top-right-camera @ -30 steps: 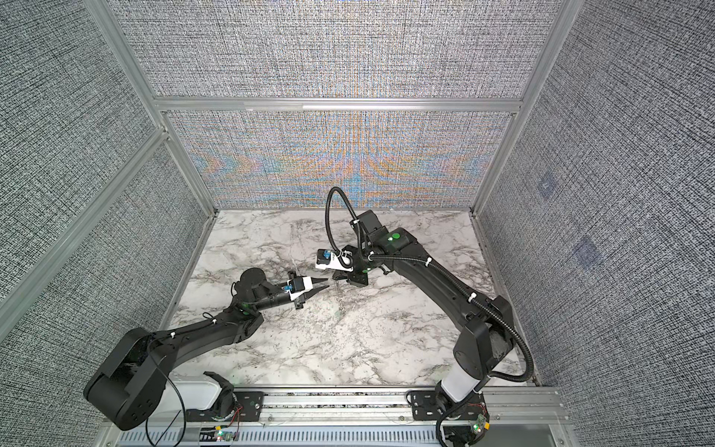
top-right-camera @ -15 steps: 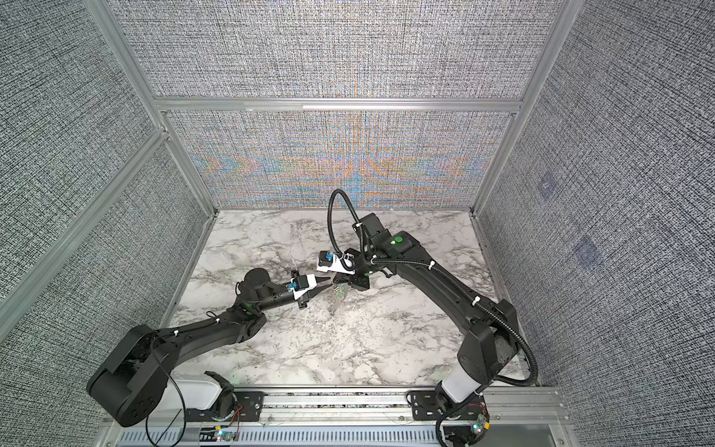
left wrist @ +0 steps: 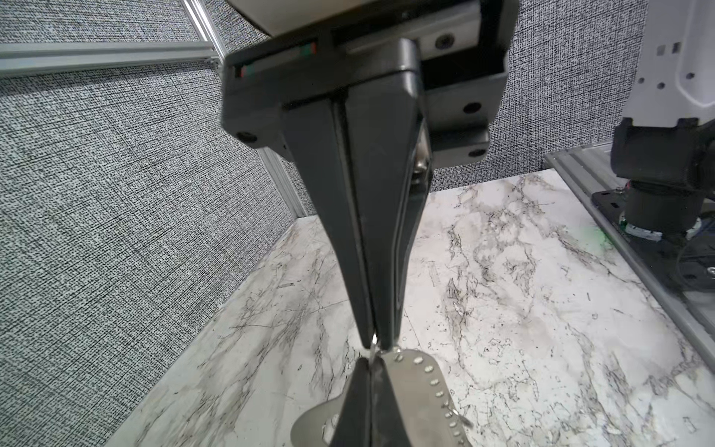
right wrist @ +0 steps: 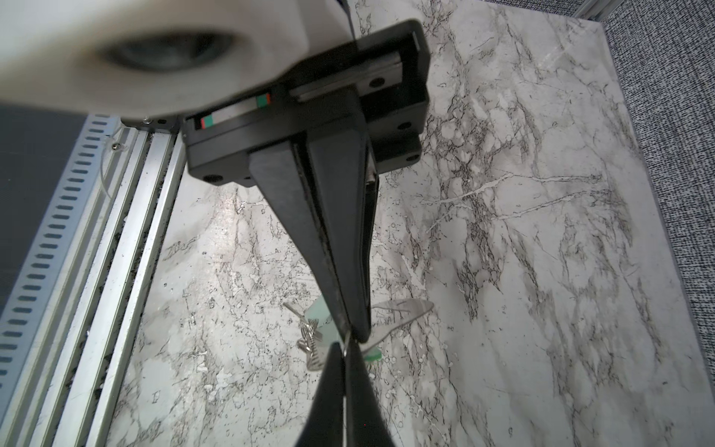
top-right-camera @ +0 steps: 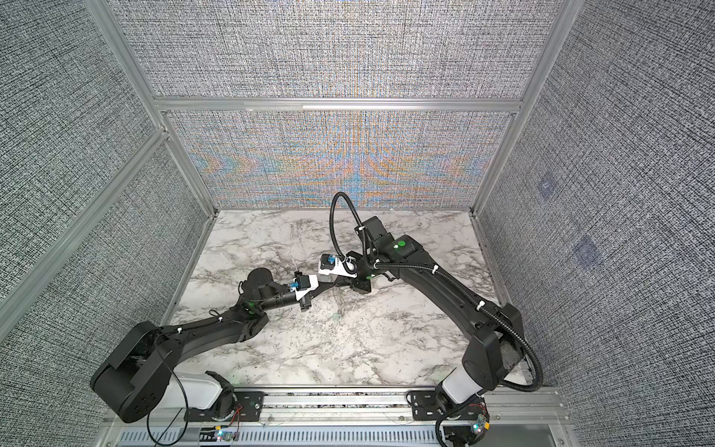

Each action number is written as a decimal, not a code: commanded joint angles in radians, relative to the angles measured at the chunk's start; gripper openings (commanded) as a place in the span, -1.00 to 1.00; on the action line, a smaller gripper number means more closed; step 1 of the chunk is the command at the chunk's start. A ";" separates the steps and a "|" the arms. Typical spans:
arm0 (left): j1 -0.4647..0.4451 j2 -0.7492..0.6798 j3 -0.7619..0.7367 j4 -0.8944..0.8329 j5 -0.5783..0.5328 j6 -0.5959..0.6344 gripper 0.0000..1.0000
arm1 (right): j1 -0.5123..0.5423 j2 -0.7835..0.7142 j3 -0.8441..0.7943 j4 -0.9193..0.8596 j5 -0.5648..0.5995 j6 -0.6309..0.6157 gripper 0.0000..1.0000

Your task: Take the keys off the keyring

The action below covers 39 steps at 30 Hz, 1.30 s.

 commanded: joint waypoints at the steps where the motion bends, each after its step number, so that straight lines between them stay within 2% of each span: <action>1: -0.003 0.006 0.010 0.055 0.049 -0.018 -1.00 | 0.000 -0.011 -0.011 0.042 -0.028 0.007 -1.00; 4: -0.006 0.009 0.011 0.060 0.056 -0.023 -1.00 | 0.000 -0.035 -0.036 0.090 0.000 0.013 -1.00; 5: -0.005 0.007 0.009 0.059 0.056 -0.023 -1.00 | 0.001 -0.052 -0.056 0.127 0.019 0.030 -0.85; 9: -0.007 -0.006 -0.005 0.060 0.047 0.002 -1.00 | 0.000 -0.138 -0.146 0.228 0.067 0.008 -0.49; 13: -0.009 -0.028 -0.003 0.032 0.030 0.037 -1.00 | -0.012 -0.206 -0.190 0.267 0.126 0.005 -0.42; 20: -0.026 -0.060 -0.010 0.007 -0.021 0.111 -1.00 | -0.025 -0.325 -0.322 0.338 0.208 0.012 -0.41; 28: -0.043 -0.057 0.006 -0.019 -0.041 0.093 -1.00 | -0.001 -0.392 -0.451 0.502 0.141 0.088 -0.42; 39: -0.044 -0.043 0.014 -0.023 -0.029 0.053 -1.00 | 0.015 -0.339 -0.411 0.475 0.058 0.089 -0.68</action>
